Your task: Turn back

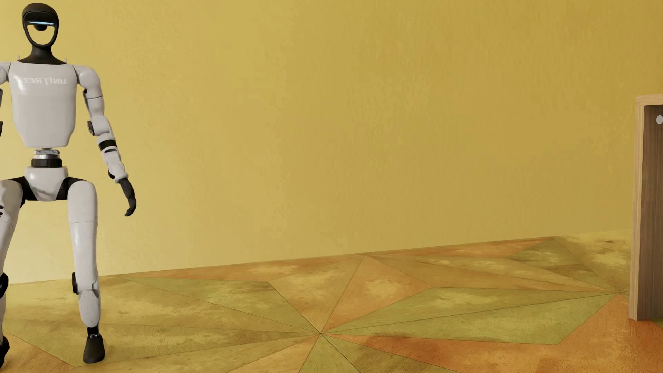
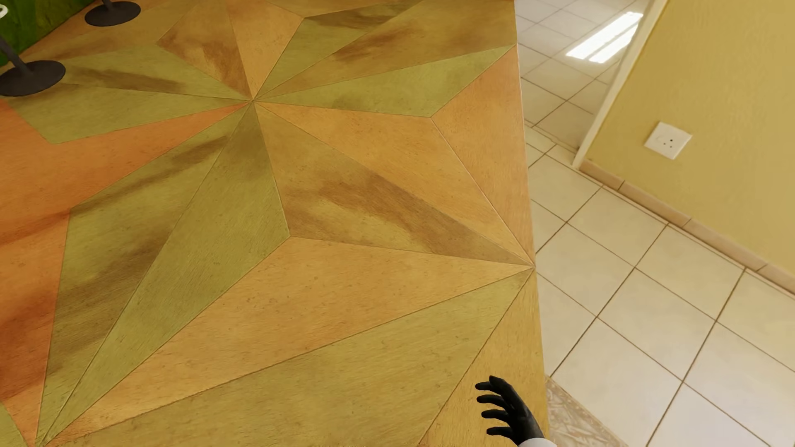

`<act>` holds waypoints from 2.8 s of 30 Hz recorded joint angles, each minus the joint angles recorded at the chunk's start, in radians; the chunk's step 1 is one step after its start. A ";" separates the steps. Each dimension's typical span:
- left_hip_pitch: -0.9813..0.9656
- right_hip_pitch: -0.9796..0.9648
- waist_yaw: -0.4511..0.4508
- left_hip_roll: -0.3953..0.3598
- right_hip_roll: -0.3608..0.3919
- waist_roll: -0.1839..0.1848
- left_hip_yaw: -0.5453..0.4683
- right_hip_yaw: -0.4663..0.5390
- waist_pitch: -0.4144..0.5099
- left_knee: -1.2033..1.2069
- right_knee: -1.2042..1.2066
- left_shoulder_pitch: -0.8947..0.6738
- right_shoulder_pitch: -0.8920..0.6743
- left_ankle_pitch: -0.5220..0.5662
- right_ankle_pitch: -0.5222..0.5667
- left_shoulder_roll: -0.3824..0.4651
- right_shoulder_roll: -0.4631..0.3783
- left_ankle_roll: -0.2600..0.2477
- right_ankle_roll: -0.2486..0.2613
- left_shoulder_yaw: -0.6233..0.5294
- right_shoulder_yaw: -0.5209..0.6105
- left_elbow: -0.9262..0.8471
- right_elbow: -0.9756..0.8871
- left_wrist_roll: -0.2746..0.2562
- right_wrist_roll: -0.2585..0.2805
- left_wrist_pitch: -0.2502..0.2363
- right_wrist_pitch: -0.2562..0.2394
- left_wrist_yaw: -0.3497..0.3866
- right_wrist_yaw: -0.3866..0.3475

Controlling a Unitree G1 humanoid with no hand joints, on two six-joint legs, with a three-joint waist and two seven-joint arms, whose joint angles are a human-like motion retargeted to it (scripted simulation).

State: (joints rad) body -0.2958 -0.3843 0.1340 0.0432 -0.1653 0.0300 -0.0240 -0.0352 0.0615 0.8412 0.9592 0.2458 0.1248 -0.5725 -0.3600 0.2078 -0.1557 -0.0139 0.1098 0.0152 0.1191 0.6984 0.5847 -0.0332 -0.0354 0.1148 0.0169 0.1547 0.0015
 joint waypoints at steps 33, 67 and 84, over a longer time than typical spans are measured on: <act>0.010 -0.051 0.020 -0.032 0.020 -0.026 -0.078 0.025 -0.014 -0.064 0.041 0.012 0.017 0.053 0.041 0.006 -0.013 -0.030 -0.115 -0.025 -0.016 0.030 0.028 0.033 0.000 0.016 -0.009 -0.010 0.025; 0.020 -0.122 -0.048 -0.019 0.044 -0.088 -0.035 0.039 0.000 -0.026 -0.058 0.044 0.023 0.056 0.011 0.013 -0.003 -0.026 -0.364 -0.003 -0.099 -0.035 -0.026 0.031 -0.021 -0.014 0.015 0.043 0.074; 0.021 -0.059 -0.244 0.019 0.106 -0.049 -0.033 0.084 -0.011 -0.085 -0.344 -0.109 0.092 0.108 0.159 -0.040 0.001 -0.082 -0.011 -0.067 -0.079 -0.113 0.048 0.035 0.041 -0.075 0.080 -0.169 0.017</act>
State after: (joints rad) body -0.2746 -0.4432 -0.1098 0.0627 -0.0595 -0.0187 -0.0575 0.0485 0.0508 0.7565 0.6151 0.1364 0.2169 -0.4643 -0.2008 0.1678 -0.1551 -0.0961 0.0988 -0.0521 0.0406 0.5855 0.6328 0.0015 0.0057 0.0397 0.0972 -0.0140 0.0184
